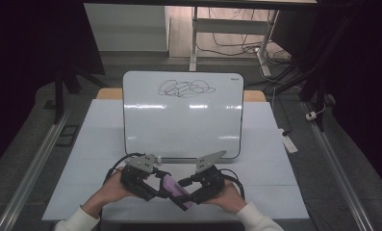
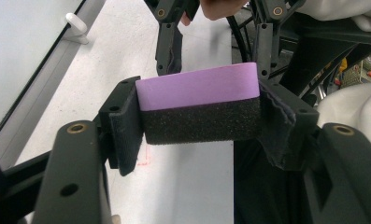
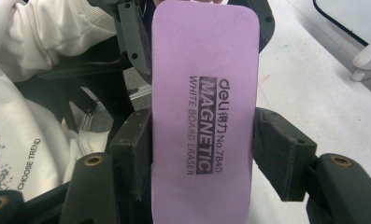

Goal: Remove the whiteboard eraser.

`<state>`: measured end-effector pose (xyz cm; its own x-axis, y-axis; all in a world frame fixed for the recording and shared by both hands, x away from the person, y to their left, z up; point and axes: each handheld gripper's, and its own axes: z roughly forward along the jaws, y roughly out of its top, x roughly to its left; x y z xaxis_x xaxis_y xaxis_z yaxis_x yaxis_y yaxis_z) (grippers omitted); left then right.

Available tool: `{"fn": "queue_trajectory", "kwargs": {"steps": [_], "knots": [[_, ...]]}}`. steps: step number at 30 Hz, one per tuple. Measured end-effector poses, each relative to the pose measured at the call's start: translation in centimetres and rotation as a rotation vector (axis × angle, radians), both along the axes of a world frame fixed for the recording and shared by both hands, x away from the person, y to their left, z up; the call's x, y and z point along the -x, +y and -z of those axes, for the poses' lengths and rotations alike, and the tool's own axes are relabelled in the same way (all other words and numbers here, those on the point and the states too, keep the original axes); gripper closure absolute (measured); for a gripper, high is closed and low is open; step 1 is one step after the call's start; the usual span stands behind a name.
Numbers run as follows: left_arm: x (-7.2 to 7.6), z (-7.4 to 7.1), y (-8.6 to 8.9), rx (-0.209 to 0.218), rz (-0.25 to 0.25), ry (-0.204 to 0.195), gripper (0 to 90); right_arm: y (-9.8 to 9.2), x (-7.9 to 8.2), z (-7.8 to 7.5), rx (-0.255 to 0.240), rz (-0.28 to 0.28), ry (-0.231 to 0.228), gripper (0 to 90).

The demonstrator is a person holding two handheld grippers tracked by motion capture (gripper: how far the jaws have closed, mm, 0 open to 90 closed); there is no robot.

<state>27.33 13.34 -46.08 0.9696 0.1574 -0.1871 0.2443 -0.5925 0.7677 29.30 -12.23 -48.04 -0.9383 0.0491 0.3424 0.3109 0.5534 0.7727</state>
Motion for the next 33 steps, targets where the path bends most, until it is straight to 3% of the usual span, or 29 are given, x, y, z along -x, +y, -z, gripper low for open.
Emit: {"fn": "queue_trajectory", "kwargs": {"steps": [9, 12, 14, 17, 21, 26, 31, 32, 33], "knots": [[-0.1, 0.1, 0.0, 0.006, -0.010, 0.004, 36.9, -0.1, -0.1, 0.2, -0.004, 0.016, 0.015, 40.1], [-0.2, 0.1, 0.2, 0.023, -0.032, 0.016, 35.7, -0.1, -0.1, 0.1, -0.008, 0.030, 0.008, 40.2], [-0.3, 0.1, 0.4, 0.043, -0.058, 0.031, 30.1, -0.3, -0.2, 0.0, -0.007, 0.051, -0.008, 40.2], [-0.3, -0.1, 1.1, 0.074, -0.115, 0.046, 25.0, -0.6, -0.2, -0.1, -0.016, 0.085, -0.031, 40.2], [0.1, 0.1, 2.2, 0.059, -0.199, 0.045, 20.2, -1.1, -0.3, -0.4, -0.020, 0.142, -0.083, 40.3], [0.7, 0.9, 4.1, 0.049, -0.349, 0.056, 19.5, -2.2, -0.6, -0.7, -0.045, 0.233, -0.135, 40.3], [2.0, 2.2, 6.6, 0.031, -0.501, 0.042, 19.9, -2.8, -0.7, -1.0, -0.057, 0.291, -0.177, 40.3], [2.4, 2.5, 7.5, 0.037, -0.552, 0.042, 19.8, -3.1, -0.7, -1.1, -0.062, 0.319, -0.198, 40.3], [2.4, 2.5, 7.5, 0.037, -0.552, 0.042, 19.6, -3.1, -0.7, -1.1, -0.062, 0.319, -0.198, 40.3]]}}
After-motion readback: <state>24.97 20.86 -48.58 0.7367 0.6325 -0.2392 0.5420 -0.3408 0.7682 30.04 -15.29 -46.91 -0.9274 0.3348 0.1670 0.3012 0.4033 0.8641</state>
